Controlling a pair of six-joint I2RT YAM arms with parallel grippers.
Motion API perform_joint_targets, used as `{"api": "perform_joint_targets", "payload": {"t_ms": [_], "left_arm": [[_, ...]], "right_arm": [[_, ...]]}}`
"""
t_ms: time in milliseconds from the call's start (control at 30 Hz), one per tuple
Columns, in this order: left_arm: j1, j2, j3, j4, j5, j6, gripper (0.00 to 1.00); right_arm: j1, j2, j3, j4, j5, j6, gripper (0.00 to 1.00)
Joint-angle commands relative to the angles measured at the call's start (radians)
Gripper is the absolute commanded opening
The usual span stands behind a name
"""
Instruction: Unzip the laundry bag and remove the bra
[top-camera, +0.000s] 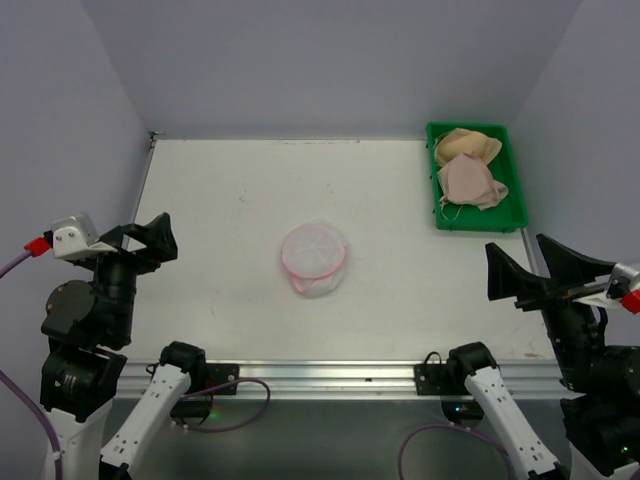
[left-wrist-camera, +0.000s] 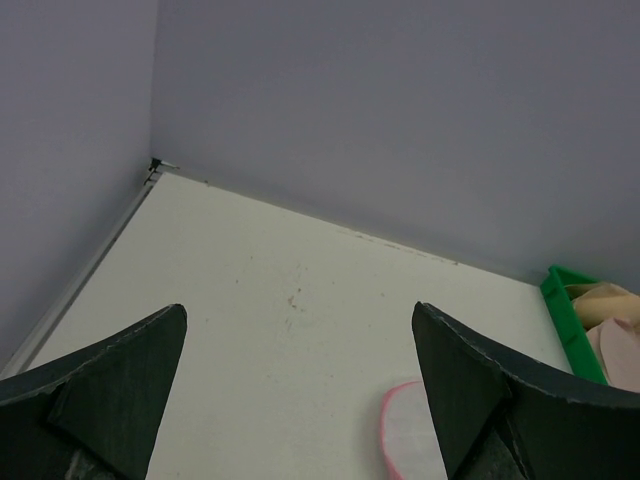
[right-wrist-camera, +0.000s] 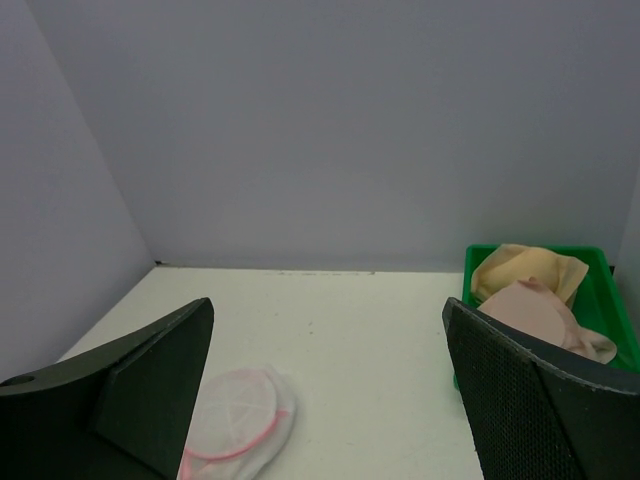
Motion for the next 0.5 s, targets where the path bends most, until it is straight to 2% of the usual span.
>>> {"api": "perform_joint_targets", "payload": {"t_ms": [0,467], "left_arm": [[0.007,0.005,-0.02,0.012,0.022,-0.017,0.98],[0.007,0.0,-0.05,0.008,0.016,-0.02,0.99]], "right_arm": [[0.006,0.009,-0.008,0.029,0.008,-0.028,0.99],[0.007,-0.01,-0.033,0.05,0.02,-0.028,0.99]]}}
